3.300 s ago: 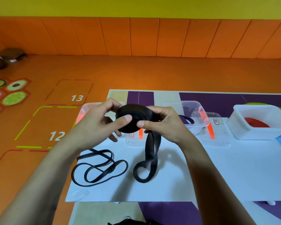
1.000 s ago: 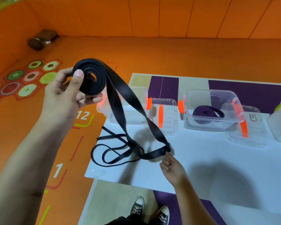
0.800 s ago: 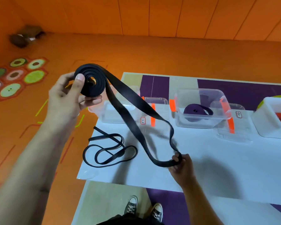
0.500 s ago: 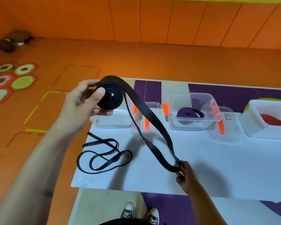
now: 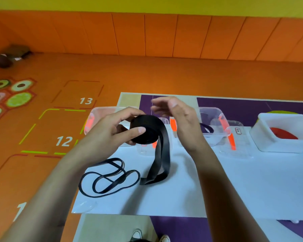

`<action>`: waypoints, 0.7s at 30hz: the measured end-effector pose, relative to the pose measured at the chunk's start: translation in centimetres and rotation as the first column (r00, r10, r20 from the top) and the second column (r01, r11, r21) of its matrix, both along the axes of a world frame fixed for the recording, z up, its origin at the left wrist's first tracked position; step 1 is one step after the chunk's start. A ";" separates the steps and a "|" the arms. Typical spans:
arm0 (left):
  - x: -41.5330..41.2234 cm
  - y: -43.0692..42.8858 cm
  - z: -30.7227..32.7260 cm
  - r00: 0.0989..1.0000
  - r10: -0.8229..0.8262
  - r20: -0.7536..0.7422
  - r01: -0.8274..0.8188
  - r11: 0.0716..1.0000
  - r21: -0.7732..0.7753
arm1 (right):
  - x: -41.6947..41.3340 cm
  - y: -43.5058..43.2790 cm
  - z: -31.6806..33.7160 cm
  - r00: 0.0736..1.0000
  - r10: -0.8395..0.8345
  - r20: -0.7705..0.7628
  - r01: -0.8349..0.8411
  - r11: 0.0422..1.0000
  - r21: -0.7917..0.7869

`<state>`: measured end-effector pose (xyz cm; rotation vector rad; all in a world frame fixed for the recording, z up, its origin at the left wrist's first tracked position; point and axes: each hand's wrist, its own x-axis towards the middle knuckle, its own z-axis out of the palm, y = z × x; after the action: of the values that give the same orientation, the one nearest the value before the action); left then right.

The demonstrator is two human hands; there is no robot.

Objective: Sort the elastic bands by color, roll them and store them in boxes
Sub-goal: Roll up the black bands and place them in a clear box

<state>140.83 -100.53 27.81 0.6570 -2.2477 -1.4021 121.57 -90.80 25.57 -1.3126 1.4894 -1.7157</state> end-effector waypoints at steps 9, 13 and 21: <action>0.3 -0.3 -0.5 0.980 0.127 -0.152 -0.115 0.989 0.088 | 1.1 -1.2 -0.4 0.995 0.091 -0.038 -0.088 0.994 0.069; -0.7 1.1 -0.6 0.943 0.218 -0.252 -0.127 0.934 0.333 | 1.9 -1.4 -0.8 0.997 0.075 0.000 -0.075 0.996 0.054; -0.3 1.1 -0.7 0.996 0.074 -0.050 -0.051 0.930 0.363 | -0.2 -0.3 -0.7 0.988 0.148 -0.039 -0.141 0.979 0.144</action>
<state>140.57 -99.39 27.12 0.7802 -1.9162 -1.7981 121.38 -91.14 24.88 -1.3620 1.4754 -1.4690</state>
